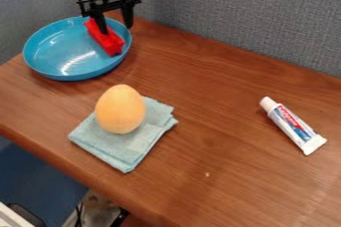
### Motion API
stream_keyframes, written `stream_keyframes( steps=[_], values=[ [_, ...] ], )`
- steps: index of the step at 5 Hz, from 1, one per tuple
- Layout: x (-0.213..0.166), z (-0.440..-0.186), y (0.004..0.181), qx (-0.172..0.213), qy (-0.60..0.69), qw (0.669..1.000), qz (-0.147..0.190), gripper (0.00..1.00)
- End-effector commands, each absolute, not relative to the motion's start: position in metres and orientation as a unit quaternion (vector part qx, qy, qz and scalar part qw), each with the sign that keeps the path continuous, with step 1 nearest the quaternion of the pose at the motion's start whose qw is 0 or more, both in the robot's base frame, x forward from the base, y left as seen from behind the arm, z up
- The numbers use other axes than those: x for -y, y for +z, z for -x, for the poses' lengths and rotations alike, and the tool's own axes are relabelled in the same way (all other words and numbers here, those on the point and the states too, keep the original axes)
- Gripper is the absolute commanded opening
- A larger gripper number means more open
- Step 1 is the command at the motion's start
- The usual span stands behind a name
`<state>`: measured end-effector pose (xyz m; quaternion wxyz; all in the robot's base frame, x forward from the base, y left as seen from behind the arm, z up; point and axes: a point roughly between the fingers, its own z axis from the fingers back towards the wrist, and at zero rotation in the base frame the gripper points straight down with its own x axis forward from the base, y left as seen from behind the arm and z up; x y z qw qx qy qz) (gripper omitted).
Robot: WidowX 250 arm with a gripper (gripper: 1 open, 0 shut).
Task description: Put the red object on the blue plate
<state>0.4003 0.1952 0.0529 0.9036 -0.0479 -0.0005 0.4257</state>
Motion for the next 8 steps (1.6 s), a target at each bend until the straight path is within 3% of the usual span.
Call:
stream_keyframes(
  steps=[1,4,5,6,7,8],
  values=[
    [-0.19,-0.404,0.1,0.055,0.417,0.906,0.042,0.0],
    [-0.169,-0.396,0.155,0.077,0.416,0.902,0.088,0.0],
    [-0.163,-0.384,0.172,0.084,0.418,0.899,0.097,0.0],
    [-0.154,-0.364,0.174,0.086,0.42,0.899,0.094,0.0],
    [-0.141,-0.346,0.166,0.08,0.398,0.911,0.079,1.0],
    [-0.128,-0.325,0.158,0.082,0.404,0.909,0.068,0.0]
  ],
)
